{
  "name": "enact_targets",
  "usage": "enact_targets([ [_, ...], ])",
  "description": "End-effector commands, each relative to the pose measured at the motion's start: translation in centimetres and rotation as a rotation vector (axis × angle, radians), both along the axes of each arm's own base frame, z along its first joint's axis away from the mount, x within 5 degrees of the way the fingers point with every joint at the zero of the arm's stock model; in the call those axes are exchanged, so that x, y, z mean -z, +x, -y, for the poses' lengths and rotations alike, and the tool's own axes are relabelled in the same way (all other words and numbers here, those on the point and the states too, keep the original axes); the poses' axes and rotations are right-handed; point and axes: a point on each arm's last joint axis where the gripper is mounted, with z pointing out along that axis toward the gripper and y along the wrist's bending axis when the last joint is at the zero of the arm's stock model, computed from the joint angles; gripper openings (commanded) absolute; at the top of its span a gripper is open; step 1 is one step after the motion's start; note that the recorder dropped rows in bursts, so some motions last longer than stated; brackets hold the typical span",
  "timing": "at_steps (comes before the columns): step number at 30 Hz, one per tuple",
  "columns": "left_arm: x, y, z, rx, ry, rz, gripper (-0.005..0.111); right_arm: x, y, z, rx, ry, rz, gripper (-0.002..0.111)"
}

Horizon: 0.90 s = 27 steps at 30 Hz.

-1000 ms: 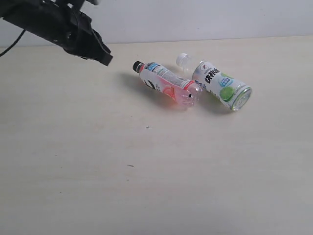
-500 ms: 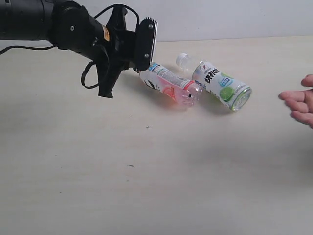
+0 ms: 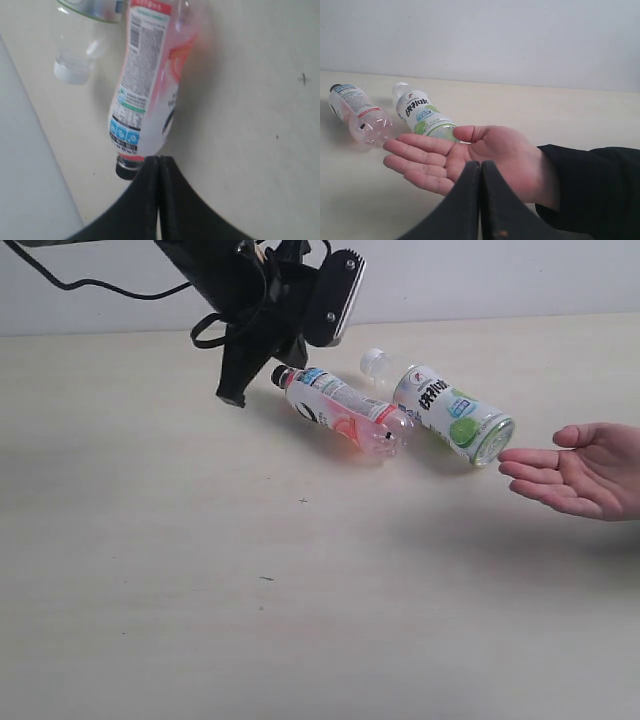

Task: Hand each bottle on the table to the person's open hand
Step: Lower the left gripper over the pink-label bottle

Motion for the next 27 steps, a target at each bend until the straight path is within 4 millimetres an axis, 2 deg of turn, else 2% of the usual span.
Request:
enact_targets([
  [1,0.8,0.3,1.4,0.047,-0.052,0.01,0.0,0.1,0.0,0.0,-0.004,0.0,0.009,0.0],
  [4,2.2,0.5,1.6,0.088,-0.02,0.008,0.009,0.1,0.0,0.0,-0.004,0.0,0.009,0.0],
  [6,2.5,0.6,1.7,0.087,-0.015,0.001,0.023,0.1,0.0,0.0,-0.004,0.0,0.009,0.0],
  [9,2.7,0.8,1.8,0.083,-0.027,0.022,0.054,0.1,0.0,0.0,-0.004,0.0,0.009,0.0],
  [12,3.0,1.1,2.0,0.079,-0.037,0.039,0.072,0.1,0.0,0.0,-0.004,0.0,0.009,0.0],
  [14,3.7,1.3,2.1,0.076,-0.04,0.041,0.08,0.1,0.0,0.0,-0.004,0.0,0.009,0.0],
  [19,5.7,2.0,2.6,0.066,-0.047,0.053,0.083,0.0,0.0,0.0,-0.004,0.001,0.012,0.0],
  [27,7.5,2.8,3.0,0.05,-0.07,0.088,0.083,0.1,0.0,0.0,-0.004,0.0,0.01,0.0],
])
